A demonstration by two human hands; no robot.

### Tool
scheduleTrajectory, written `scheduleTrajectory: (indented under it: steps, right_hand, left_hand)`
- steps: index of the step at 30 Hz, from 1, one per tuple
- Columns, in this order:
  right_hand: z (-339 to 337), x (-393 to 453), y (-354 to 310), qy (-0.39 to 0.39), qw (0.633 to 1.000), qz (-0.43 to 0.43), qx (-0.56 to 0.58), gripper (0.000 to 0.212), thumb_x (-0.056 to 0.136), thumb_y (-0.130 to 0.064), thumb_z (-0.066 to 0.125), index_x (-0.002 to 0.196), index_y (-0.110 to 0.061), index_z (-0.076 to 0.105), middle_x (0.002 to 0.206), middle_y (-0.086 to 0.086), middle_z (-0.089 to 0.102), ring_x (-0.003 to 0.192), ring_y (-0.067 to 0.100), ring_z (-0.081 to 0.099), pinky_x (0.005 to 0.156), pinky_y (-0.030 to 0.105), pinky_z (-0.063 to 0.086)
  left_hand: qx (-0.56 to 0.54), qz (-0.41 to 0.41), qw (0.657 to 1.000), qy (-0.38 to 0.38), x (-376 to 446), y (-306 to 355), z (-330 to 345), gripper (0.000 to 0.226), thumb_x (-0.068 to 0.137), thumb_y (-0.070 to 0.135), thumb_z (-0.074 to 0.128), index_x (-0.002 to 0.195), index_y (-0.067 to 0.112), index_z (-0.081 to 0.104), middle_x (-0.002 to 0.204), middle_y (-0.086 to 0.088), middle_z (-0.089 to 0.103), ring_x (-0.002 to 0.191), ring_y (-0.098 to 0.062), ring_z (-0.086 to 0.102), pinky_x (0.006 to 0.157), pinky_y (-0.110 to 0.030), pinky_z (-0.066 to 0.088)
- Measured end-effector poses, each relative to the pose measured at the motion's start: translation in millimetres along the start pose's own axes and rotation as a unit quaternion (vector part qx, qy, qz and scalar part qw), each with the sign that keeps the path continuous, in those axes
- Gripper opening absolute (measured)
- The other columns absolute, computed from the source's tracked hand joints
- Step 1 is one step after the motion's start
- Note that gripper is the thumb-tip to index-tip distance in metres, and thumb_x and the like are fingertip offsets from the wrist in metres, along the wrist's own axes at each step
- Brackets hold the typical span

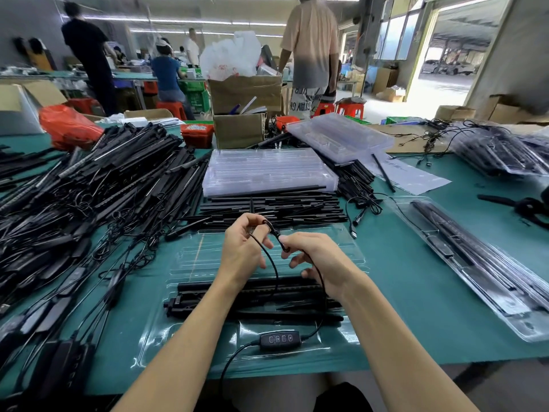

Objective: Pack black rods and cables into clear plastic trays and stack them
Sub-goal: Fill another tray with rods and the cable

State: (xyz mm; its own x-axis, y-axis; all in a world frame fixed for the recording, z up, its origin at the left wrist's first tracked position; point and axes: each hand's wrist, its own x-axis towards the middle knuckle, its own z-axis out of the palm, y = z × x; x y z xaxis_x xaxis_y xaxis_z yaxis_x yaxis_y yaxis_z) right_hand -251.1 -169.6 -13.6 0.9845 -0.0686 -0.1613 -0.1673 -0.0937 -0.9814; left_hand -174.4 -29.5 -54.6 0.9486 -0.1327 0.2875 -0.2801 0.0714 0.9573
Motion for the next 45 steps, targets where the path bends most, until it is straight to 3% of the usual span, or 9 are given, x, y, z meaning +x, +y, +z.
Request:
scheduleTrajectory:
  steps: [5, 9, 18, 25, 30, 32, 35, 40, 45]
  right_hand:
    - [1.2, -5.3, -5.5, -0.003, 1.000, 0.009, -0.003, 0.027, 0.072, -0.051, 0.065, 0.058, -0.028, 0.067, 0.074, -0.001, 0.068, 0.064, 0.014, 0.057, 0.060, 0.030, 0.034]
    - [1.6, -3.9, -6.2, 0.030, 0.998, -0.034, -0.040, 0.031, 0.084, -0.044, 0.062, 0.059, -0.025, 0.066, 0.069, -0.002, 0.069, 0.062, 0.012, 0.058, 0.058, 0.029, 0.034]
    - [1.5, -2.1, -4.1, 0.009, 1.000, 0.003, -0.011, 0.035, 0.089, -0.054, 0.058, 0.069, -0.026, 0.067, 0.073, 0.000, 0.068, 0.066, 0.013, 0.056, 0.059, 0.030, 0.033]
    - [9.4, 4.0, 3.9, 0.023, 1.000, -0.005, 0.012, 0.021, 0.092, -0.035, 0.064, 0.079, -0.018, 0.065, 0.069, 0.000, 0.065, 0.062, 0.012, 0.055, 0.054, 0.024, 0.032]
    - [3.3, 2.2, 13.7, 0.114, 0.988, -0.103, 0.004, 0.014, 0.090, -0.016, 0.072, 0.080, -0.008, 0.068, 0.070, 0.010, 0.073, 0.052, 0.007, 0.062, 0.047, 0.010, 0.042]
    - [-1.0, 0.7, 19.1, 0.138, 0.979, -0.149, -0.019, 0.007, 0.090, -0.009, 0.071, 0.092, -0.006, 0.065, 0.069, 0.013, 0.073, 0.052, 0.010, 0.065, 0.052, 0.016, 0.050]
    - [-5.7, 2.5, 24.2, 0.142, 0.970, -0.181, -0.079, 0.008, 0.090, -0.007, 0.068, 0.083, -0.010, 0.065, 0.065, 0.008, 0.072, 0.056, 0.018, 0.069, 0.053, 0.024, 0.052]
    - [-5.4, 5.5, 22.8, 0.140, 0.958, -0.185, -0.168, 0.010, 0.084, -0.013, 0.068, 0.077, -0.012, 0.061, 0.066, 0.005, 0.072, 0.058, 0.026, 0.067, 0.059, 0.043, 0.058]
    - [-5.6, 6.2, 17.2, 0.079, 0.976, -0.191, -0.065, 0.026, 0.081, -0.028, 0.079, 0.100, -0.020, 0.063, 0.055, 0.002, 0.047, 0.047, 0.010, 0.039, 0.049, 0.021, 0.035]
  left_hand:
    - [0.032, 0.031, 0.999, -0.015, -3.9, 1.5, 1.9, 0.016, 0.096, 0.012, 0.063, 0.080, 0.013, 0.066, 0.065, 0.000, 0.070, 0.052, -0.008, 0.059, 0.037, -0.022, 0.041]
    - [0.042, 0.036, 0.998, -0.036, -2.7, 3.1, 3.2, 0.025, 0.097, 0.010, 0.063, 0.072, 0.012, 0.067, 0.064, -0.005, 0.071, 0.051, -0.008, 0.058, 0.053, -0.018, 0.047]
    - [0.058, 0.004, 0.998, 0.025, -5.8, 4.4, 4.2, 0.026, 0.097, 0.016, 0.062, 0.073, 0.010, 0.068, 0.064, -0.003, 0.072, 0.048, -0.013, 0.062, 0.039, -0.018, 0.040]
    - [0.058, -0.019, 0.997, 0.045, -4.3, 2.3, 3.4, 0.024, 0.098, 0.013, 0.056, 0.077, 0.010, 0.066, 0.066, -0.002, 0.071, 0.054, -0.017, 0.068, 0.035, -0.024, 0.040]
    - [0.031, 0.009, 0.999, -0.002, -0.6, -1.8, 2.7, 0.003, 0.097, 0.008, 0.057, 0.095, 0.008, 0.058, 0.076, -0.003, 0.066, 0.058, -0.018, 0.066, 0.036, -0.020, 0.038]
    - [0.024, 0.007, 0.999, -0.026, -0.2, -2.3, 2.6, 0.007, 0.088, 0.014, 0.062, 0.090, 0.009, 0.058, 0.070, 0.006, 0.064, 0.060, -0.012, 0.065, 0.034, -0.023, 0.038]
    - [0.020, 0.005, 0.999, -0.047, -0.9, -2.6, 1.7, 0.013, 0.079, 0.021, 0.063, 0.087, 0.011, 0.058, 0.066, 0.007, 0.064, 0.063, -0.010, 0.065, 0.035, -0.024, 0.040]
    - [0.012, 0.010, 0.999, -0.050, -0.4, -3.6, -0.5, 0.006, 0.089, 0.016, 0.065, 0.090, 0.015, 0.059, 0.069, 0.000, 0.071, 0.058, -0.012, 0.062, 0.035, -0.023, 0.039]
    - [-0.035, 0.060, 0.995, -0.075, -2.3, 0.6, 3.7, 0.015, 0.090, 0.013, 0.071, 0.087, 0.012, 0.056, 0.061, -0.002, 0.064, 0.047, -0.007, 0.058, 0.044, -0.016, 0.043]
